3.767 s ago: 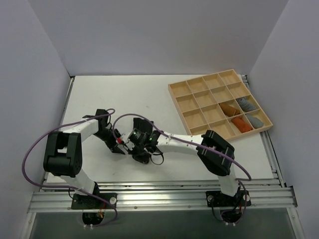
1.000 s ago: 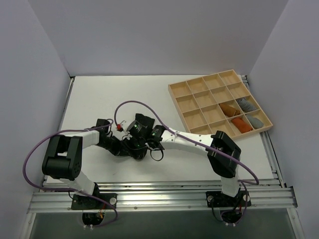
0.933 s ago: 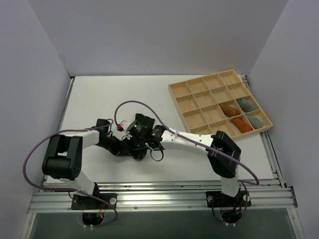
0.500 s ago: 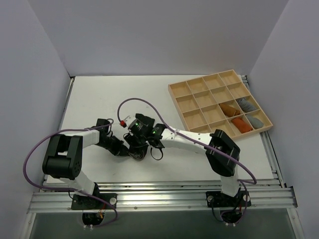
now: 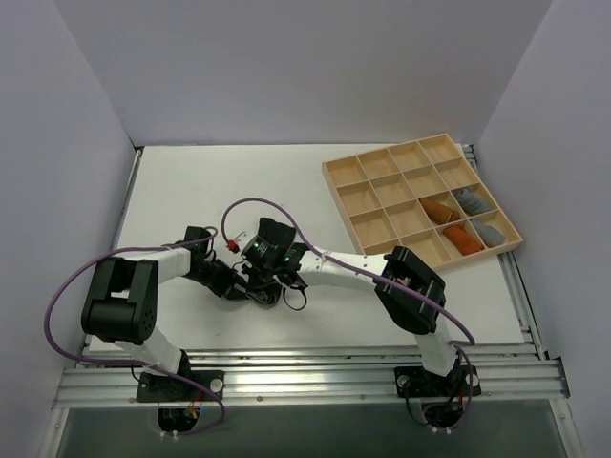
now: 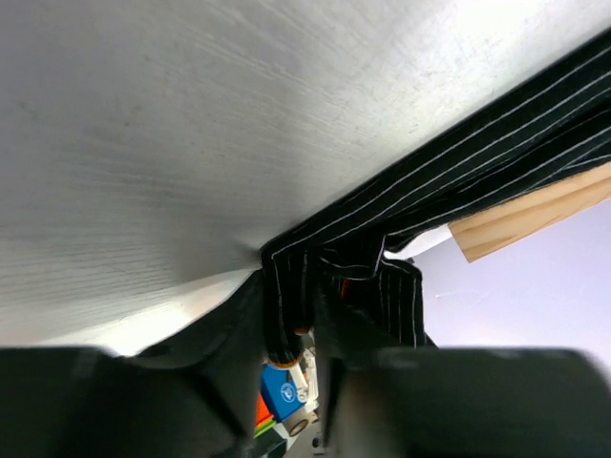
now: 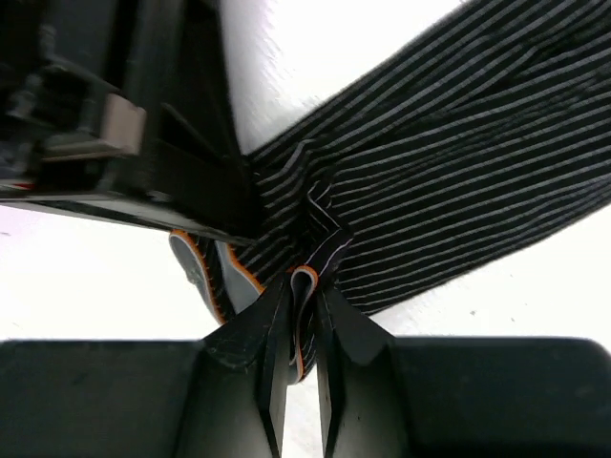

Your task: Roll the underwear

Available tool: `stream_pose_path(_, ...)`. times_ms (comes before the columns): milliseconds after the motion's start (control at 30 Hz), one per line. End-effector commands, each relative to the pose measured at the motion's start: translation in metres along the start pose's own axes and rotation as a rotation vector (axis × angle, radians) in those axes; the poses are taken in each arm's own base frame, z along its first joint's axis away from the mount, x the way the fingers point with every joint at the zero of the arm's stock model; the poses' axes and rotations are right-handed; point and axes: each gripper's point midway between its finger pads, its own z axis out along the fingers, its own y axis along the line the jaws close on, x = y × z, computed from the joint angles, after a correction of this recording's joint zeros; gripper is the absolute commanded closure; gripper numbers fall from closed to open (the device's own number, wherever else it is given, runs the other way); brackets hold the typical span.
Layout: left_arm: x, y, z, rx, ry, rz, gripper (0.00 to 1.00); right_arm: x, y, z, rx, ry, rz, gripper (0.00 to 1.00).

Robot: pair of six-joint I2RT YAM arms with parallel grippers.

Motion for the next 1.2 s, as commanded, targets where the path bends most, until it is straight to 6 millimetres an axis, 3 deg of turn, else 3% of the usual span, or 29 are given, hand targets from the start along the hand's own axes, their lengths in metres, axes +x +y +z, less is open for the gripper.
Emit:
stream_pose_path(0, -0.001, -0.015, -0.012, 0.032, -0.032, 0.034, 0.64, -0.007, 0.018, -0.001, -0.064, -0.026, 0.004, 0.89)
stream_pose_path(133, 0.001, -0.014, -0.015, 0.043, -0.05, 0.031, 0.51, -0.005, 0.028, 0.001, -0.112, -0.024, 0.002, 0.82)
stream_pose_path(233, 0.001, -0.012, -0.015, 0.055, -0.061, 0.021, 0.47, -0.005, 0.036, 0.001, -0.142, -0.028, 0.005, 0.76)
stream_pose_path(733, 0.003, -0.011, -0.019, 0.064, -0.082, 0.019, 0.39, 0.004, 0.044, 0.013, -0.161, -0.005, 0.0, 0.7)
stream_pose_path(1033, 0.001, -0.025, -0.023, 0.158, -0.111, 0.051, 0.41, 0.001, 0.042, 0.011, -0.144, -0.025, 0.014, 0.61)
stream_pose_path(1167, 0.003, -0.025, -0.02, 0.177, -0.101, 0.054, 0.58, -0.001, 0.043, 0.01, -0.145, -0.034, 0.022, 0.58)
